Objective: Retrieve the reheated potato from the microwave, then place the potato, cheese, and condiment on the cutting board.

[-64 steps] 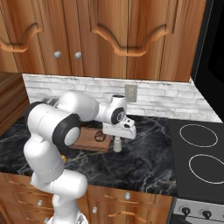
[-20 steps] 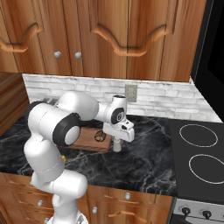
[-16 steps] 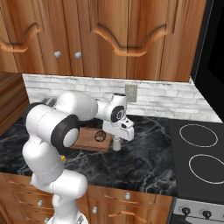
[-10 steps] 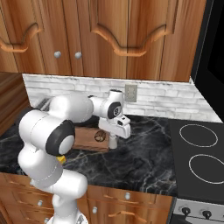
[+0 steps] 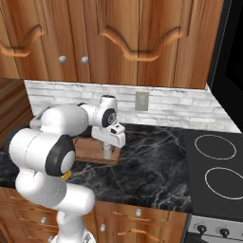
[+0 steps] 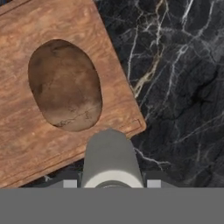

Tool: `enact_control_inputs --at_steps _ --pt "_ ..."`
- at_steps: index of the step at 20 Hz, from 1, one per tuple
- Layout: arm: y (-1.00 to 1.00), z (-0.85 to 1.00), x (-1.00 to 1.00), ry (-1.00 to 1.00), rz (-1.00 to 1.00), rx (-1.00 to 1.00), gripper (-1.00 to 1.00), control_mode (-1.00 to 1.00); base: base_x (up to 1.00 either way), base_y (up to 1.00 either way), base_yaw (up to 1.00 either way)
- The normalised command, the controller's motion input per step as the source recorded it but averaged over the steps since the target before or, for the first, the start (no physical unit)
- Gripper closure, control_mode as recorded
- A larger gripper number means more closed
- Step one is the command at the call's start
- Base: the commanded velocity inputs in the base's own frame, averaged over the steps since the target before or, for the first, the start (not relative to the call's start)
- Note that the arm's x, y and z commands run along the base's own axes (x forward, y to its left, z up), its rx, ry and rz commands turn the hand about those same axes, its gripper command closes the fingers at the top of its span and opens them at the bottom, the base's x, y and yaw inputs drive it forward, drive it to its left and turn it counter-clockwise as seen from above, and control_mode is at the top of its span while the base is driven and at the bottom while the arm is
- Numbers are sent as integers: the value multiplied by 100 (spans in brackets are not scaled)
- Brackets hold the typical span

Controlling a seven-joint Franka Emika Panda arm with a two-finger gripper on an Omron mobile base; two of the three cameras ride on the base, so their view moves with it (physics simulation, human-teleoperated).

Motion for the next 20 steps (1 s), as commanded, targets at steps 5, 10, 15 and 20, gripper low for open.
enact_control_inputs --at_steps 5,10,15,20 --pt "64 2 15 0 0 0 100 -100 0 0 0" --pt "51 2 33 0 0 0 100 -100 0 0 0" --pt "29 -1 48 0 0 0 100 -100 0 0 0" --pt "0 -13 39 0 0 0 100 -100 0 0 0"
